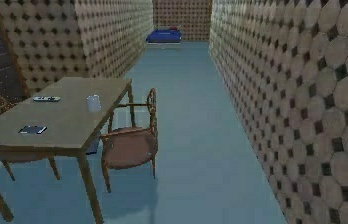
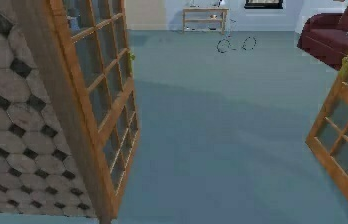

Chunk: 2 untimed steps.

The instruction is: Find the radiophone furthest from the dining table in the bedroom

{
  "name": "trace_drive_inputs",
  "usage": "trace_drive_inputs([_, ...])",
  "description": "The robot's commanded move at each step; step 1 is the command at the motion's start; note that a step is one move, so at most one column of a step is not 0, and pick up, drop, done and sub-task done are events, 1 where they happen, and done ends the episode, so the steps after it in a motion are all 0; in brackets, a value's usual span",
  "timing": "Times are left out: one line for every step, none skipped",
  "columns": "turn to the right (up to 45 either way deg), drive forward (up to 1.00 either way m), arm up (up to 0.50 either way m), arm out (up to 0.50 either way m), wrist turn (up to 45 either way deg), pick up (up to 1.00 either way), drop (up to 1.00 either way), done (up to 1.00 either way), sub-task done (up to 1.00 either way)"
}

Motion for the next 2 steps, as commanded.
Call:
trace_drive_inputs([0.0,0.45,0.0,0.0,0.0,0.0,0.0,0.0,0.0])
trace_drive_inputs([0.0,0.15,0.0,0.0,0.0,0.0,0.0,0.0,0.0])
